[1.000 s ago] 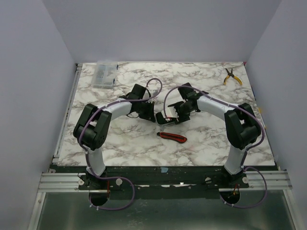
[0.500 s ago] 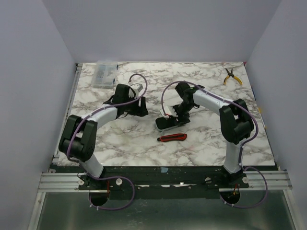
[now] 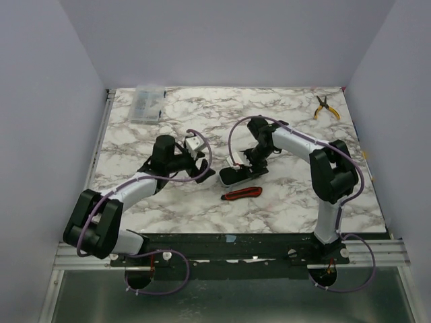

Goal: Open the umbrella

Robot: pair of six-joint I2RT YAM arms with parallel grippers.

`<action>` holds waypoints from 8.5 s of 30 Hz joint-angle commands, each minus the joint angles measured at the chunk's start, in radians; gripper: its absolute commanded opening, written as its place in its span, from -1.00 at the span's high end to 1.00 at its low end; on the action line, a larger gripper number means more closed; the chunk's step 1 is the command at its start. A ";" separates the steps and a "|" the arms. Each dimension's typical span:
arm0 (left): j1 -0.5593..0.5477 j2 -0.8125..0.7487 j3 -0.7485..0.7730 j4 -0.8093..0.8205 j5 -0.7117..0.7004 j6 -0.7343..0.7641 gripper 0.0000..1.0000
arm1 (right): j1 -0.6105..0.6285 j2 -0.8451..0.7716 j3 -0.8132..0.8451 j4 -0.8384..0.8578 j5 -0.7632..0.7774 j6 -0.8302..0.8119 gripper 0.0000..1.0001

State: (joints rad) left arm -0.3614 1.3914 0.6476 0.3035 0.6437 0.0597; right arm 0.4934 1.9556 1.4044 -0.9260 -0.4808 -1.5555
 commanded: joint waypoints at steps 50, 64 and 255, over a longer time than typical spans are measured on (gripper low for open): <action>-0.285 0.297 0.018 0.224 0.000 0.472 -0.07 | -0.092 0.007 -0.117 -0.060 -0.014 -0.229 0.59; -0.294 0.297 -0.027 0.241 0.055 0.577 0.37 | -0.092 0.002 -0.127 -0.053 -0.001 -0.271 0.60; -0.308 0.352 0.136 0.078 -0.416 -0.281 1.00 | -0.193 0.037 -0.233 0.228 -0.317 1.272 0.99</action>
State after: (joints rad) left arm -0.7013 1.7786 0.7628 0.4408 0.2287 -0.1505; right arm 0.2829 1.9453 1.1797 -0.5968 -0.8806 -0.1513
